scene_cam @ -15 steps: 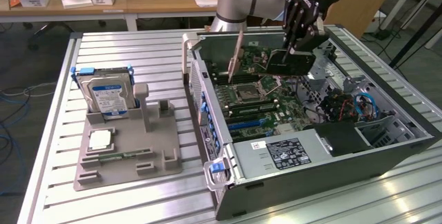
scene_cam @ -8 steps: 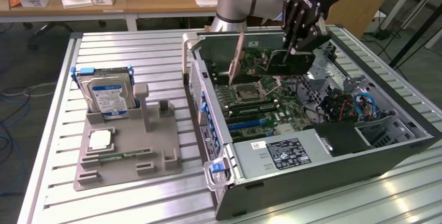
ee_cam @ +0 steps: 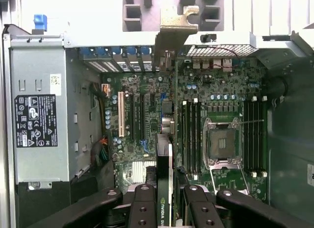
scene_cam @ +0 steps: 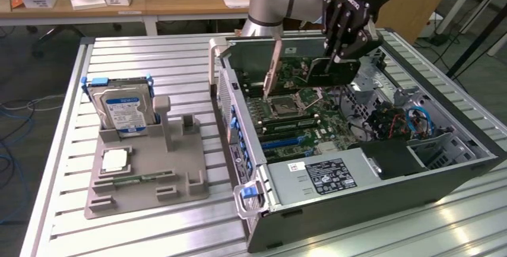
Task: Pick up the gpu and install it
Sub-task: 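Insert the gpu into the slot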
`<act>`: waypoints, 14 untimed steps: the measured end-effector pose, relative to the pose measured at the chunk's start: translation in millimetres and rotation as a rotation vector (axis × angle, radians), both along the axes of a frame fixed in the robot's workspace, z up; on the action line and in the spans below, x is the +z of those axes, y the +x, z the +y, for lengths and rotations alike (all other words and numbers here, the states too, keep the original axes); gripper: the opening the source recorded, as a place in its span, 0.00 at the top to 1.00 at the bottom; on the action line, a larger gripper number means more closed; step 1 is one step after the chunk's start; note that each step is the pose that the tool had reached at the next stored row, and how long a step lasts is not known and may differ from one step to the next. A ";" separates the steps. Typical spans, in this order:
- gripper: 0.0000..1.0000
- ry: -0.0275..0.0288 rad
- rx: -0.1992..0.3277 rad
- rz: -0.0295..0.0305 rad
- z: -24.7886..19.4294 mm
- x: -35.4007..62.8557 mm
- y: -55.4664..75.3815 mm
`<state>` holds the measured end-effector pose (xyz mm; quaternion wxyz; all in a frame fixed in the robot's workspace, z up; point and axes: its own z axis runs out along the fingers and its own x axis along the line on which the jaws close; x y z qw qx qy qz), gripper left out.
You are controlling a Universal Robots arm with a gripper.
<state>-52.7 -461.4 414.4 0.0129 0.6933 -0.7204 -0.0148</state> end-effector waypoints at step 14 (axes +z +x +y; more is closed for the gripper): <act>0.74 0.0004 0.009 -0.0005 0.1 -0.5 0.1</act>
